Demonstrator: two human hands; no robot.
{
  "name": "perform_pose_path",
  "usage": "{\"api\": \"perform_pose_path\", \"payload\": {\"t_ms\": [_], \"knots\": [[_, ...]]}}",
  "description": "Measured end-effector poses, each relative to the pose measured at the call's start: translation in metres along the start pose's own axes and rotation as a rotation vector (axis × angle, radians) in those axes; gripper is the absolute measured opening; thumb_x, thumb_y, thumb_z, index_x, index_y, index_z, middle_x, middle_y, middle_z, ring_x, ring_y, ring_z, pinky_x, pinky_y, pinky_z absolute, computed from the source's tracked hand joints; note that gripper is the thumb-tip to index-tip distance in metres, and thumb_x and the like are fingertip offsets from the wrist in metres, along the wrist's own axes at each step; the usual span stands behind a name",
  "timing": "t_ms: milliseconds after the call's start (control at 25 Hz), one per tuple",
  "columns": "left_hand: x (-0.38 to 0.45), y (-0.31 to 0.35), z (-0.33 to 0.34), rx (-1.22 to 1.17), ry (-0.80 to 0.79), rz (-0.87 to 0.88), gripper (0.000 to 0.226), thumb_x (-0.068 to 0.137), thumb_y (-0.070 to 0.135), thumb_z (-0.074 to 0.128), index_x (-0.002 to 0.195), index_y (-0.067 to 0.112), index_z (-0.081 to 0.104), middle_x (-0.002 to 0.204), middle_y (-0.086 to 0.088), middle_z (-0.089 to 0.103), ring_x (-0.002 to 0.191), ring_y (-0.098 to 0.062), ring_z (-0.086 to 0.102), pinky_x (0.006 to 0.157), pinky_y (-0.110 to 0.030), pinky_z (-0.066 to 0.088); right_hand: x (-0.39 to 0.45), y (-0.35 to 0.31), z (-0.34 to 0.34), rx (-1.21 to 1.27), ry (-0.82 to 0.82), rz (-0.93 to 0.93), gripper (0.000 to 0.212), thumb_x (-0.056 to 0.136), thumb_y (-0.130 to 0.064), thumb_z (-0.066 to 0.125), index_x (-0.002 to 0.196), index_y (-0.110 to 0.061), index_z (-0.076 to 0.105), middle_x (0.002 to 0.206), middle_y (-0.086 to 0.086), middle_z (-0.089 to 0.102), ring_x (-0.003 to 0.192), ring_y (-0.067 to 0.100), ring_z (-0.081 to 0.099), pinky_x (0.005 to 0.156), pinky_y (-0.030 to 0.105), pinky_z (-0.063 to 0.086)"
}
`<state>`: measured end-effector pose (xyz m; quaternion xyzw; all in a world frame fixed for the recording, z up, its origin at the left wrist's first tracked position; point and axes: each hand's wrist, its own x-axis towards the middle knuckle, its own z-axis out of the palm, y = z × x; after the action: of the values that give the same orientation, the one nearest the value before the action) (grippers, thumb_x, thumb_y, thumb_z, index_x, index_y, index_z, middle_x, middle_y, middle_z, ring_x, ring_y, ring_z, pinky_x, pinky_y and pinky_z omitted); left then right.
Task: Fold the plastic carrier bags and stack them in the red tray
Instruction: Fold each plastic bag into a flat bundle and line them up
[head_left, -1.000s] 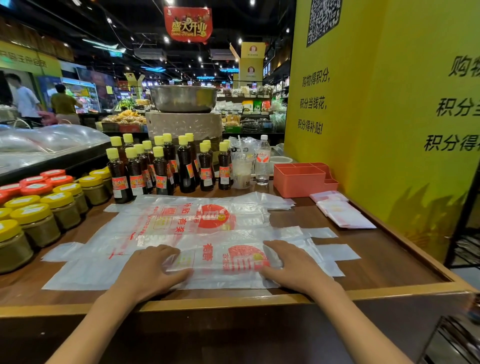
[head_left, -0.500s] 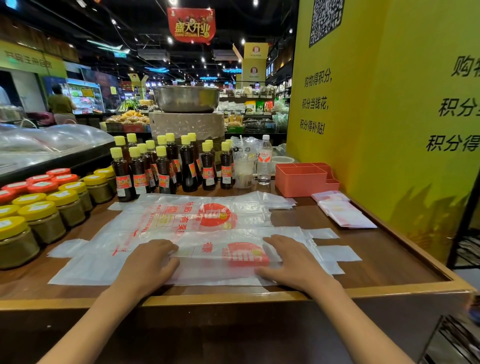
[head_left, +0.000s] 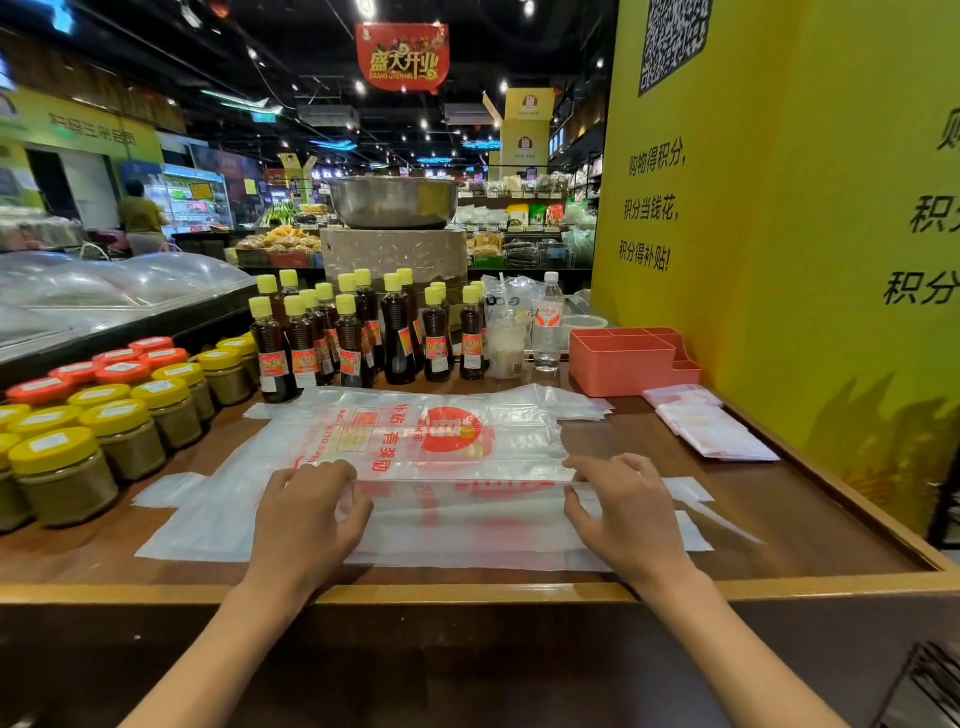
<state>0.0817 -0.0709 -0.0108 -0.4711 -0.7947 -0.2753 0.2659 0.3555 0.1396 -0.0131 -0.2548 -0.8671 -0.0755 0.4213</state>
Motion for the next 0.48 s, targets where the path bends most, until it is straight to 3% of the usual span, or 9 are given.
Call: {"api": "perform_pose_path", "payload": {"t_ms": [200,320,400,480], "knots": [[0.001,0.001,0.001,0.026,0.026,0.016,0.033,0.088,0.023,0.071,0.119,0.012,0.068,0.115,-0.009,0.072,0.107,-0.028,0.066,0.094,-0.047,0.05,0.006,0.001,0.005,0.02,0.06,-0.083,0.028,0.088,-0.023,0.07,0.116,-0.02,0.074,0.103,-0.007,0.076,0.086,0.012,0.068,0.092,0.035,0.048],[0.006,-0.003,0.008,0.08,-0.045,-0.047,0.042,0.1,0.031,0.054,0.138,0.013,0.057,0.14,-0.009,0.059,0.13,-0.028,0.054,0.11,-0.047,0.039,0.014,0.002,0.012,-0.005,0.025,-0.112,0.03,0.09,-0.025,0.062,0.117,-0.02,0.073,0.104,-0.007,0.075,0.087,0.012,0.068,0.09,0.033,0.047],[0.008,-0.005,0.014,0.124,-0.096,-0.071,0.052,0.104,0.039,0.035,0.147,0.015,0.047,0.153,-0.009,0.045,0.141,-0.027,0.043,0.116,-0.045,0.032,0.023,0.007,0.016,-0.046,0.023,-0.103,0.029,0.092,-0.021,0.063,0.119,-0.019,0.072,0.105,-0.005,0.074,0.089,0.015,0.068,0.09,0.035,0.048],[0.01,-0.007,0.017,0.165,-0.106,-0.048,0.058,0.101,0.041,0.029,0.153,0.016,0.038,0.159,-0.009,0.035,0.146,-0.028,0.035,0.118,-0.046,0.027,0.038,0.009,0.022,-0.076,0.006,-0.016,0.032,0.091,-0.018,0.068,0.123,-0.017,0.071,0.111,-0.002,0.074,0.097,0.019,0.068,0.092,0.04,0.049]]}}
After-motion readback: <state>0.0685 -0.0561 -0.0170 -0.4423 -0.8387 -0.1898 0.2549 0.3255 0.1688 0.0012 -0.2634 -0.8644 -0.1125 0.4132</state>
